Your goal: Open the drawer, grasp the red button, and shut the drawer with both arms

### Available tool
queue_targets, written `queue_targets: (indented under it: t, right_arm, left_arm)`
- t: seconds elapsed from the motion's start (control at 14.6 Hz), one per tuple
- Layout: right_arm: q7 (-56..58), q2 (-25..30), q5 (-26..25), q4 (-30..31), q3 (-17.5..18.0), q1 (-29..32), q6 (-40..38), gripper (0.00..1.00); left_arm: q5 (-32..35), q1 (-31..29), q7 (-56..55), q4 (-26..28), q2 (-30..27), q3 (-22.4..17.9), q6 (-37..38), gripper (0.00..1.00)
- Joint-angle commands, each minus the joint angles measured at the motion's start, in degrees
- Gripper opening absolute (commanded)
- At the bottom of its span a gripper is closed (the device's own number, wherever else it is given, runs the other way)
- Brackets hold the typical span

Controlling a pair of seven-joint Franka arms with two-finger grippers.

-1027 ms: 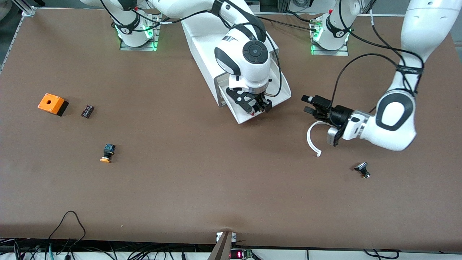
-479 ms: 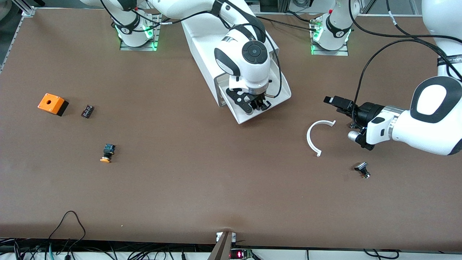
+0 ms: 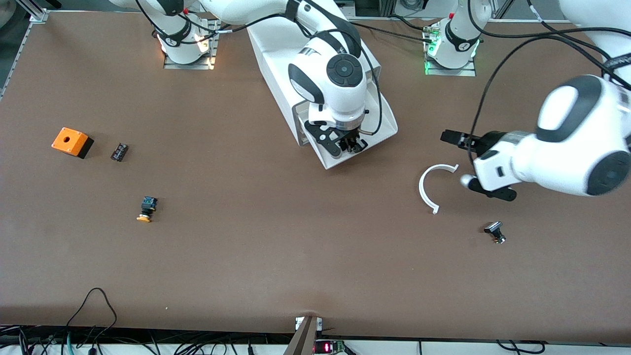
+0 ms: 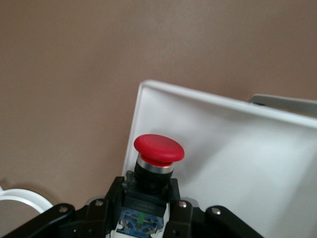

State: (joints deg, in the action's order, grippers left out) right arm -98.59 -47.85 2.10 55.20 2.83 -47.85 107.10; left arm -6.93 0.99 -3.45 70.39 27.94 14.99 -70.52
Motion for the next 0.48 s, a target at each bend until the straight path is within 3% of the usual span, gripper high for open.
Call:
queue_targets:
  t: [0.0,0.14,0.41]
  right_arm:
    - [3.4,2.2,2.9,-3.5,0.4,3.6,-5.6,0.00]
    - [12.1,4.3,3.2,-3.5,0.4,6.2,-9.5,0.00]
    - [33.3,7.7,3.5,-2.5,0.1,13.7,-11.9,0.00]
  left_arm:
    - [11.2,7.1,-5.7,-2.0,-1.3,-0.4,1.4,1.00]
    - [16.0,9.0,-8.3,-2.5,-1.3,-0.5,0.8,1.00]
    - [14.8,8.2,-8.1,-11.2,3.1,-1.2,-1.9,1.00]
